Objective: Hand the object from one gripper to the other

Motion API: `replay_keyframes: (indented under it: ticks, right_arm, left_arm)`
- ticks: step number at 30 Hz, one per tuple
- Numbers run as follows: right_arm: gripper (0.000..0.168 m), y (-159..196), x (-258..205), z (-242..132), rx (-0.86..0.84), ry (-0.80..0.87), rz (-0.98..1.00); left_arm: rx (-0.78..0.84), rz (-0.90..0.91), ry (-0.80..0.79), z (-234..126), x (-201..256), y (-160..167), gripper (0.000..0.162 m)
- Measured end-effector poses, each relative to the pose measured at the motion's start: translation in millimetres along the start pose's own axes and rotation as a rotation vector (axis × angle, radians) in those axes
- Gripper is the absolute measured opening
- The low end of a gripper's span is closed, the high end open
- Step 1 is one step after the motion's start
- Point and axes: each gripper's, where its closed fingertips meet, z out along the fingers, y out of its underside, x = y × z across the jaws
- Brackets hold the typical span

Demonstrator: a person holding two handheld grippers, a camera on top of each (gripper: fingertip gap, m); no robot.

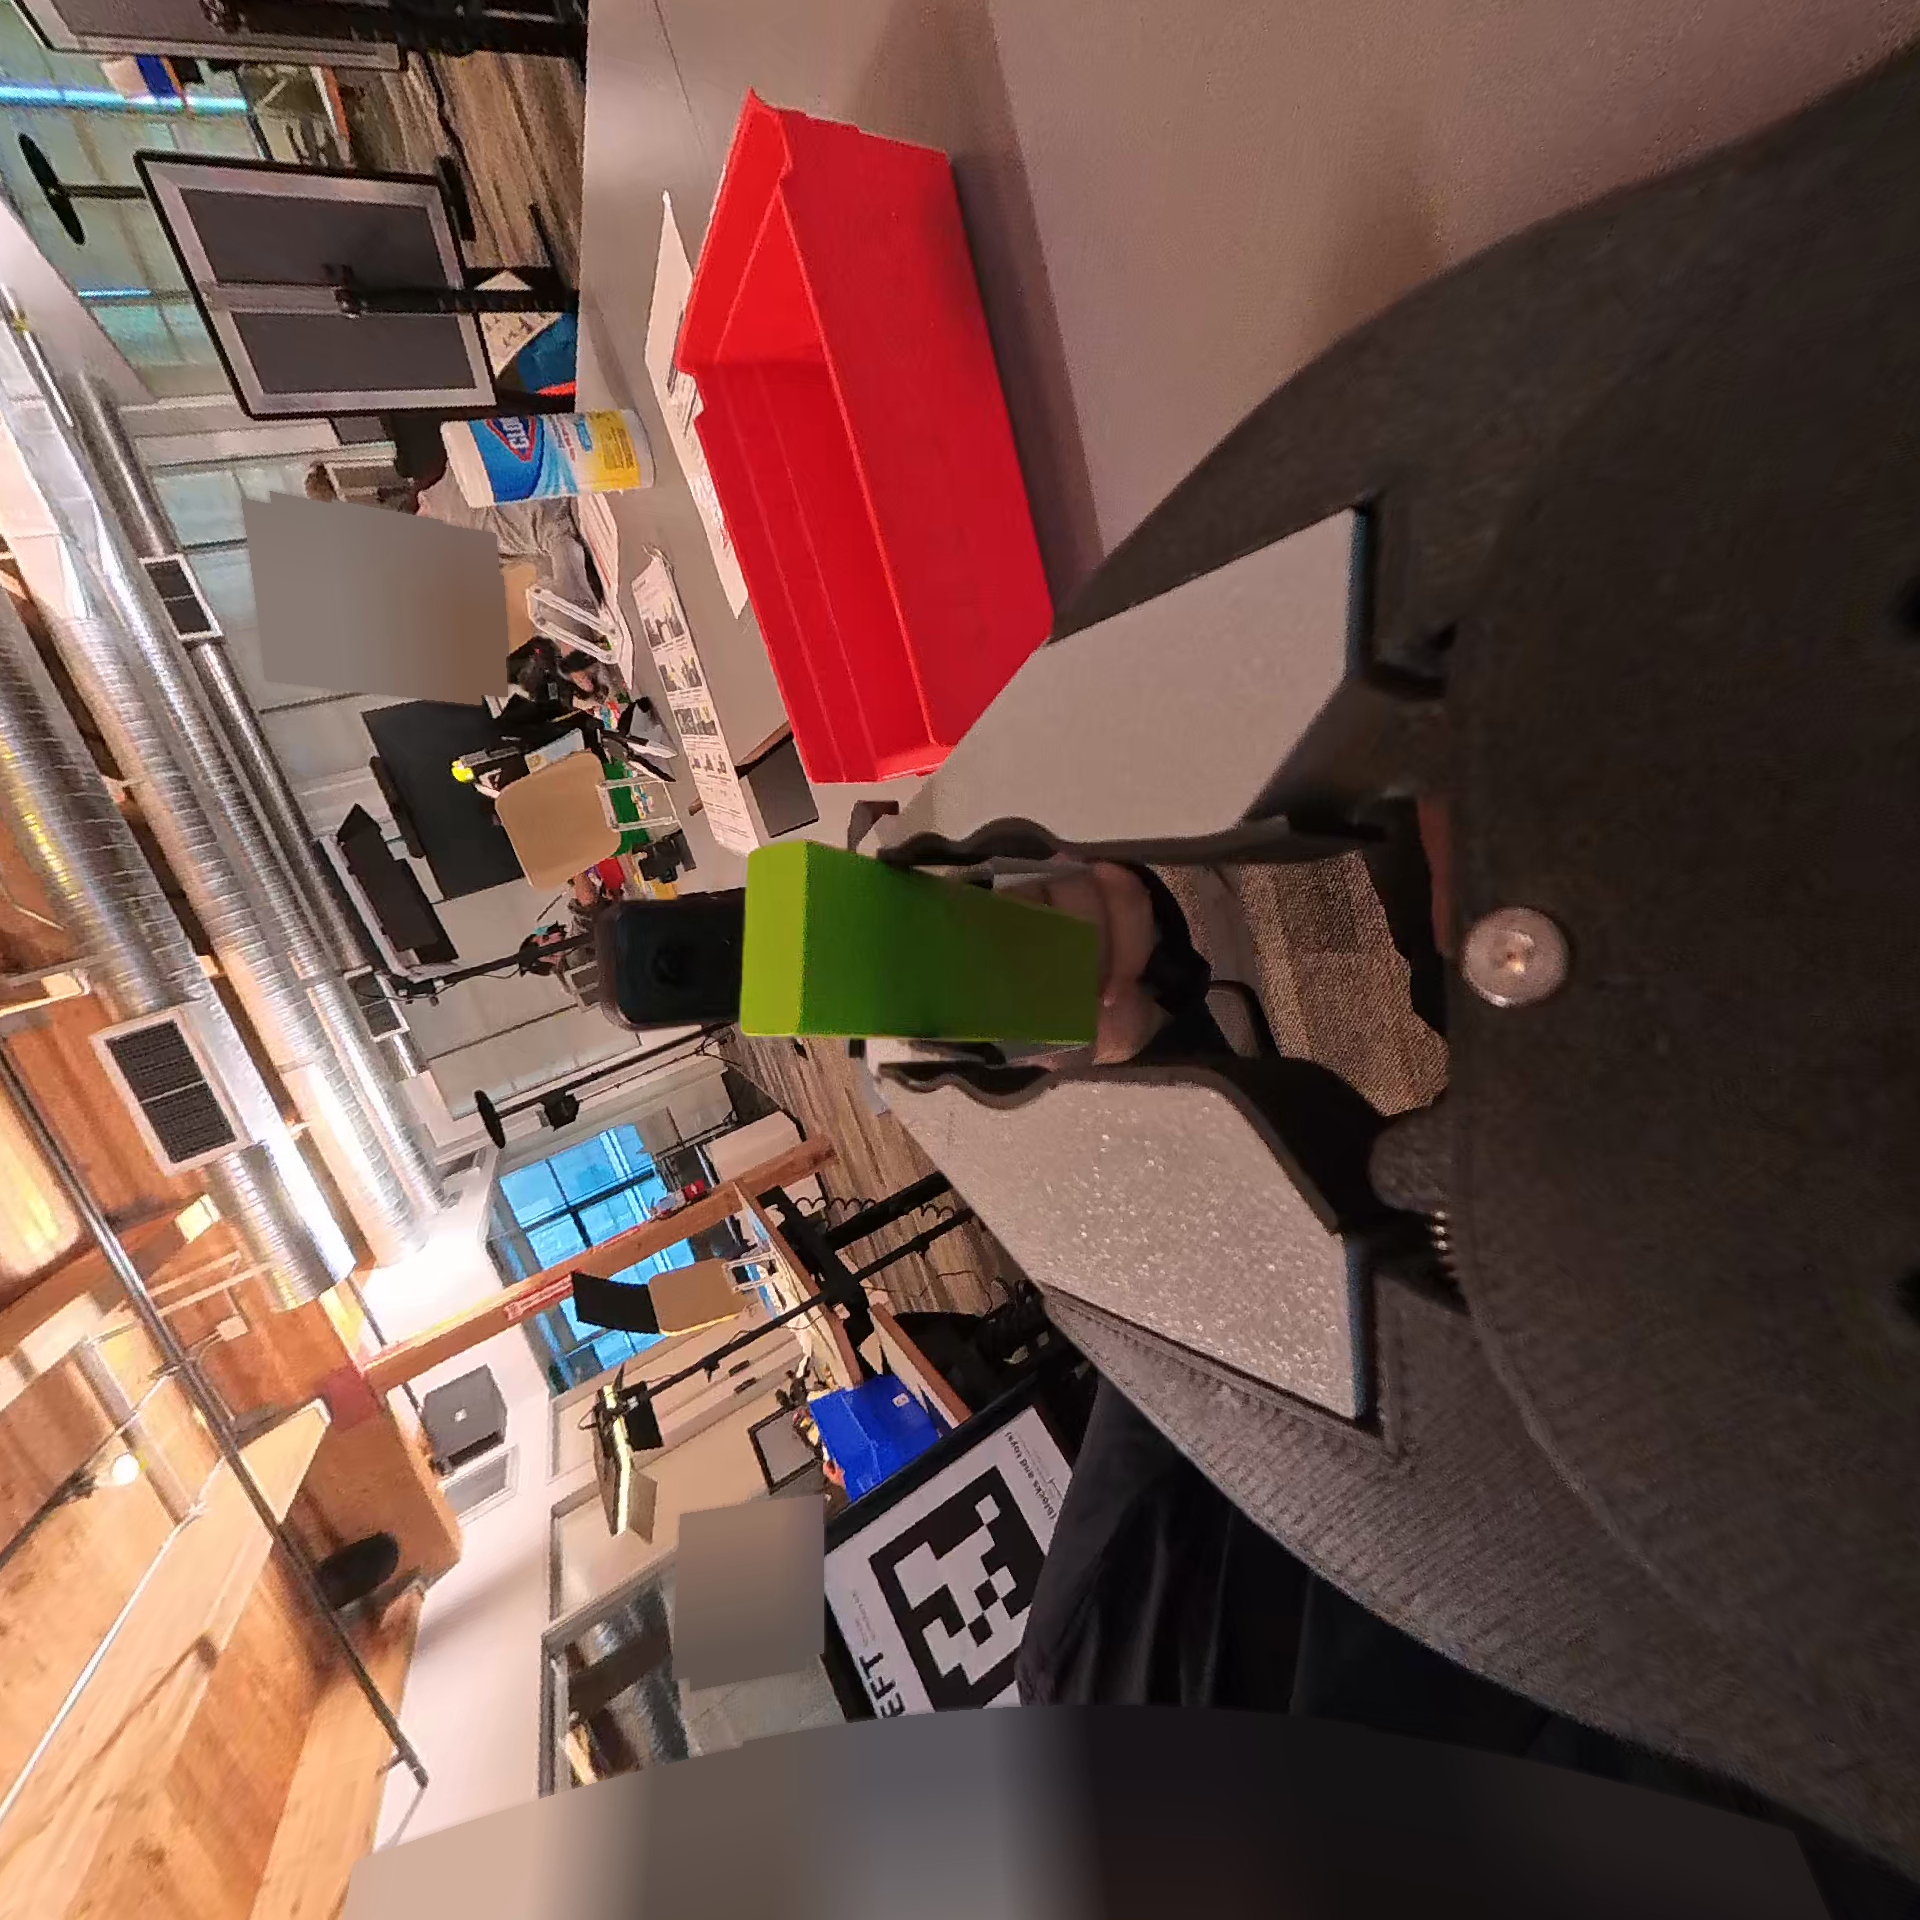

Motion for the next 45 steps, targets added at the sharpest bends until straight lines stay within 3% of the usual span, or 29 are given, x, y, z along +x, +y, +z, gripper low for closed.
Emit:
replay_keyframes:
  ticks: [20,36,45]
  right_arm:
    - [0.030,12.7,5.0,5.8,-0.062,0.023,-0.018]
    - [0.031,9.2,-6.4,6.1,-0.081,0.111,-0.259]
    - [0.030,9.2,-10.7,4.9,-0.090,0.117,-0.282]
  left_arm:
    - [-0.038,0.050,-0.073,3.7,-7.2,13.0,0.030]
    - [-0.028,0.272,-0.157,3.1,0.5,6.6,0.030]
    - [-0.021,0.283,-0.148,4.8,4.7,6.9,0.030]
